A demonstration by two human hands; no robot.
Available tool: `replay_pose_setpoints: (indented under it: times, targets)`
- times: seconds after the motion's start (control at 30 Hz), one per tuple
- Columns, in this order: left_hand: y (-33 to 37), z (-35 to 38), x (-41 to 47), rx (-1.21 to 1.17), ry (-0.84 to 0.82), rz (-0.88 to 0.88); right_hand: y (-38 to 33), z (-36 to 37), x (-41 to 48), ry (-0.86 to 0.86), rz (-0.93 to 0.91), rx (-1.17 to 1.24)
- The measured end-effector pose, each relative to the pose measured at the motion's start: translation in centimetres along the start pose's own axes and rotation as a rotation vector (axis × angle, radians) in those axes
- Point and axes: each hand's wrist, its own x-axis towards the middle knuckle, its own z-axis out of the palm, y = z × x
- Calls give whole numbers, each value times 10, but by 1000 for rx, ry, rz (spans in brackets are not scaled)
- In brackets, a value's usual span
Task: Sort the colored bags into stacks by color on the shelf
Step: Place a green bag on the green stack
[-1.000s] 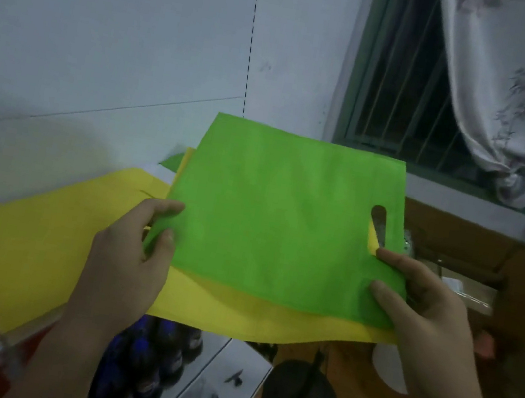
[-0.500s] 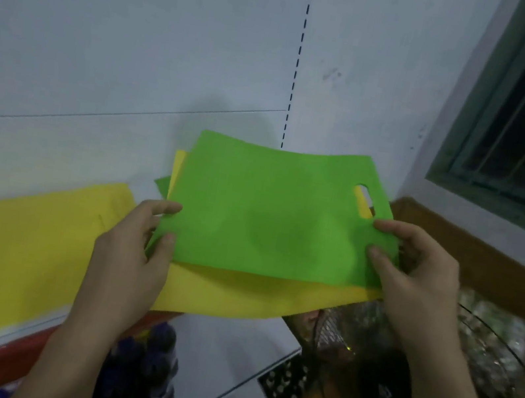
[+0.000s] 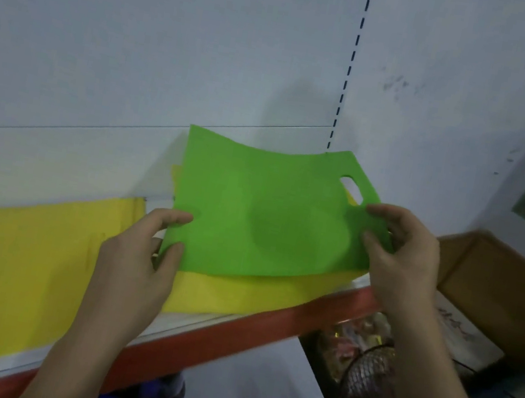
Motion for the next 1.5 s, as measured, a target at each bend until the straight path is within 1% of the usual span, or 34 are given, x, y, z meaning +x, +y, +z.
replay_pose_setpoints:
  times: [0.1, 0.2, 0.3, 0.4, 0.6, 0.7, 0.87, 1.03, 1.1, 1.17, 1.23, 1.33, 1.4, 1.5]
  targets:
    - [-5, -13, 3, 76, 37, 15, -3, 5, 2, -29, 0, 89]
    - [-16, -38, 0, 131, 75, -61, -11, 20, -3, -117, 2, 183]
    - [-28, -71, -11, 224, 147, -134, -22, 49, -14, -234, 10, 244]
    - [-42, -107, -24, 378, 229, -171, -35, 86, -31, -361, 12, 290]
    - [-67, -155, -54, 533, 390, -238, -58, 146, -69, -457, -6, 311]
    - [-77, -167, -64, 553, 447, -276, -63, 163, -84, -476, 4, 290]
    - [-92, -189, -66, 557, 495, -242, -78, 187, -101, -503, 4, 275]
    - [-109, -211, -61, 553, 462, -219, -92, 208, -120, -515, -33, 165]
    - [-117, -216, -59, 567, 423, -251, -95, 213, -124, -510, -55, 118]
    - [-122, -218, -58, 592, 381, -284, -98, 215, -128, -494, -75, 64]
    - [-125, -218, -57, 631, 346, -257, -100, 213, -130, -460, -74, 27]
    - [-123, -217, -54, 659, 338, -278, -103, 208, -131, -409, -69, 44]
    - [-117, -215, -52, 625, 363, -291, -102, 205, -130, -375, -77, 78]
    - [-103, -204, -46, 530, 357, -258, -89, 195, -118, -325, -15, 115]
